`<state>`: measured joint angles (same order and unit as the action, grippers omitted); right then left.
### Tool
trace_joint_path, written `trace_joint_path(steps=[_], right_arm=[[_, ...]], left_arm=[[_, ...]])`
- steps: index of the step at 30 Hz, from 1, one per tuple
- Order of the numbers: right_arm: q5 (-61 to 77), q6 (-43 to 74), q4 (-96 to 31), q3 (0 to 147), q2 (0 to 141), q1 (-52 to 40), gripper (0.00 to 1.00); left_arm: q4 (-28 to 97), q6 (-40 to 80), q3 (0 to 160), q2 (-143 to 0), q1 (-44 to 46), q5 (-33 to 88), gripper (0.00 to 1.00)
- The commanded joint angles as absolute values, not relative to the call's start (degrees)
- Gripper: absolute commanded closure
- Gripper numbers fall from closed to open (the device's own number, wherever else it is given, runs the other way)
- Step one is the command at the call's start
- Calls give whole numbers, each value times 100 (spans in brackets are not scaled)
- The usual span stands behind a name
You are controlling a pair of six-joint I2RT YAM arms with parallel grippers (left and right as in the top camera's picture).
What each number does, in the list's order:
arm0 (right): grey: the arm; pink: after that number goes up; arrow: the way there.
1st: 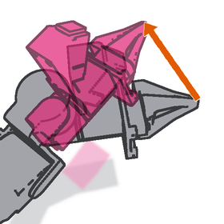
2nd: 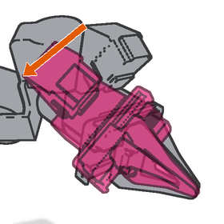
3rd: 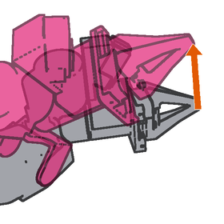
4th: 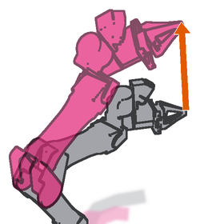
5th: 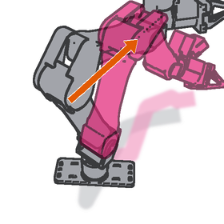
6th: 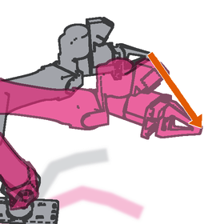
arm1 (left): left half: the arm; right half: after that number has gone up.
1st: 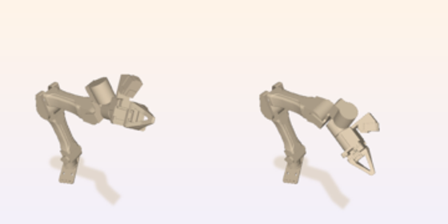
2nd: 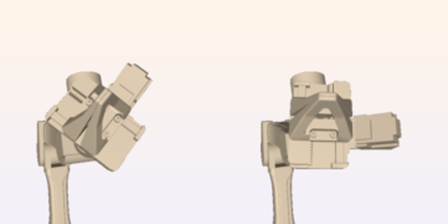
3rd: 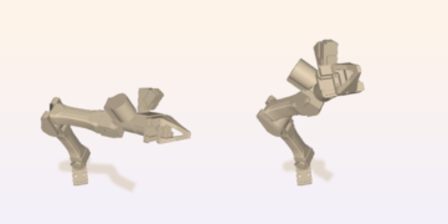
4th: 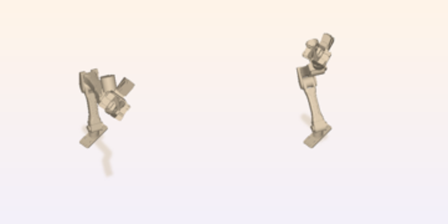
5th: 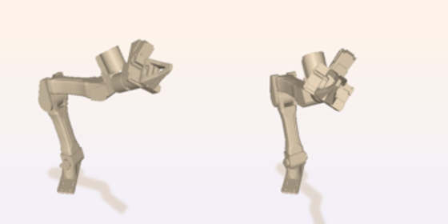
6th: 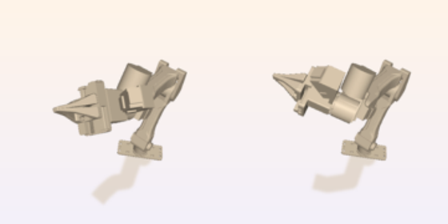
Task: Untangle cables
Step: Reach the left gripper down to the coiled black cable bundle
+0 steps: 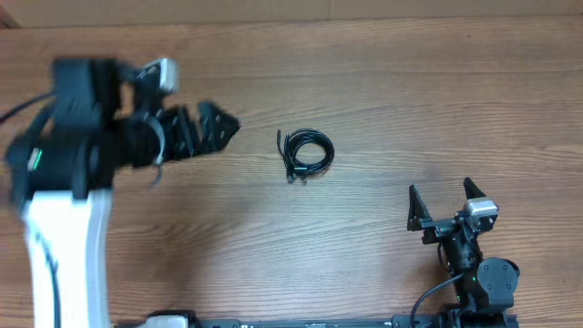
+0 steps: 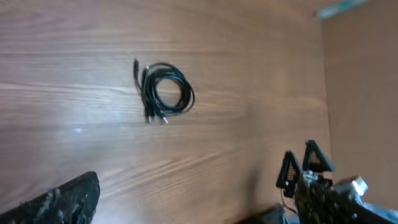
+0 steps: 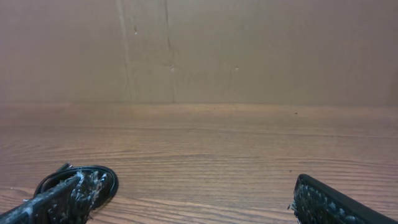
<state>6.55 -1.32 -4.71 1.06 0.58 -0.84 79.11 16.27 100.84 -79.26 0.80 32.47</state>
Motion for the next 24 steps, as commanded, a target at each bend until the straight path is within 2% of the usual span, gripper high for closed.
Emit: trace_joint_path(steps=[1,3,7,15,20,21,23,24], right_arm=[[604,-180,-440,49,16,-78,0],[604,-180,-440,49,16,-78,0],[604,-180,-440,49,16,-78,0],[604,-180,-440,49,16,-78,0],[604,-180,-440,49,16,-78,0],[604,-180,-440,49,16,-78,0],[604,-180,-440,49,16,-78,0],[604,-180,-440,49,16,-78,0]], left_arm=[[8145,1219,10339,-8742,401,3450,0],[8451,1721,10339,-9286,932,2158,0],[8458,2342,10339,-9907,1581,980,0],[8112,2333,10337,-11201,2163,1758,0],[7647,2665,10337,-11996,2320,1761,56],[7341,2731,10337,-12237,2329,1763,64],[6978,2727,10339,-12446,2329,1761,64],[6781,2729,10337,-12540,2329,1758,60]])
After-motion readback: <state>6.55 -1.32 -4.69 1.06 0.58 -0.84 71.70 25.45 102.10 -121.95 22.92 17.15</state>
